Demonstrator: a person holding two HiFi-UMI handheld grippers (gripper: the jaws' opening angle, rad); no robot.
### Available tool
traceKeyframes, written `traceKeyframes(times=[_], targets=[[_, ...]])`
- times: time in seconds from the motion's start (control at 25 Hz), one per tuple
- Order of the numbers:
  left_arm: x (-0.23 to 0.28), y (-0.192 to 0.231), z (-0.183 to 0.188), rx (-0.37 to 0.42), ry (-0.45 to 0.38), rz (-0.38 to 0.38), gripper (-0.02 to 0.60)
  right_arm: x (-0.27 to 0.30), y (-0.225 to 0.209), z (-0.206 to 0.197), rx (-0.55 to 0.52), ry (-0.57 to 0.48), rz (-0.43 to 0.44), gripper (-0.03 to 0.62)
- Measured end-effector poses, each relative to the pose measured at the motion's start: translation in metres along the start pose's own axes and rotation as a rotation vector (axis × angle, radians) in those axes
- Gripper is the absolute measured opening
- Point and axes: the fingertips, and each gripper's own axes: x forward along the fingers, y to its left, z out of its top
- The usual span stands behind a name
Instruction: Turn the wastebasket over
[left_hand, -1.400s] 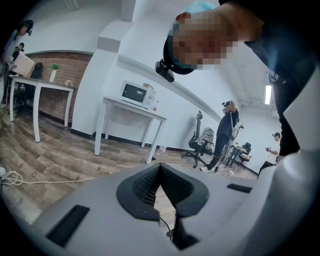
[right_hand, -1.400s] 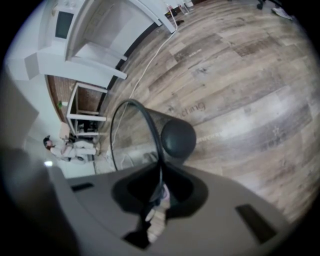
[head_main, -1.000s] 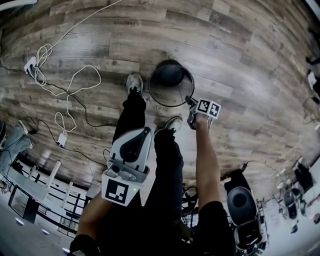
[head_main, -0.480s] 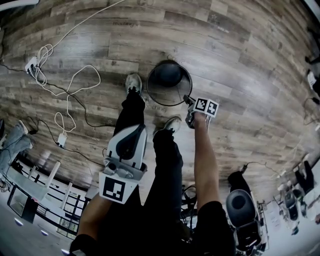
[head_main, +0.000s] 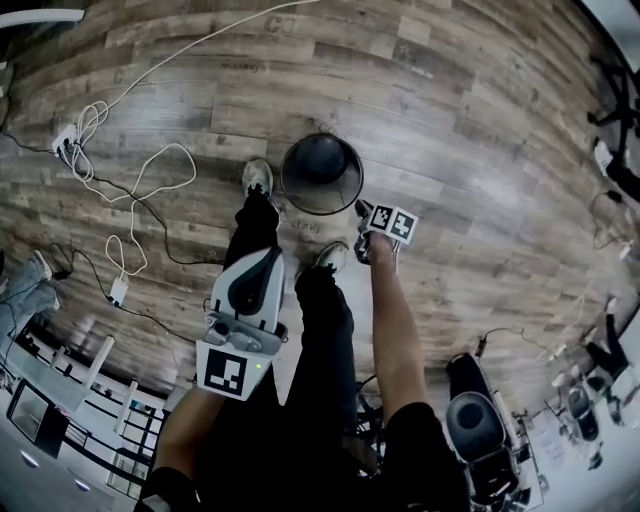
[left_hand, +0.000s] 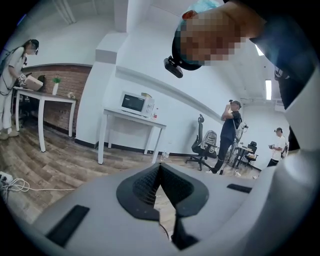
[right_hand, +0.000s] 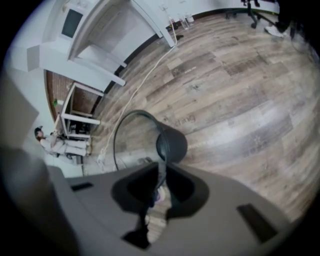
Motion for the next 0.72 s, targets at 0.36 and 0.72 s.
traceKeyframes(times=[0.36,0.72], targets=[[-0.045,-0.067,0.059,0.007,-0.053,0.013,0.033,-0.113,0.061,-0.016,-0.105,-0.156,0.038,0.039],[-0.110,-0.118,0.125,0.064,-0.112,0.047,0.033,-0.260,0.154,-0.015,-0.294,-0.313,0.163,0.032]])
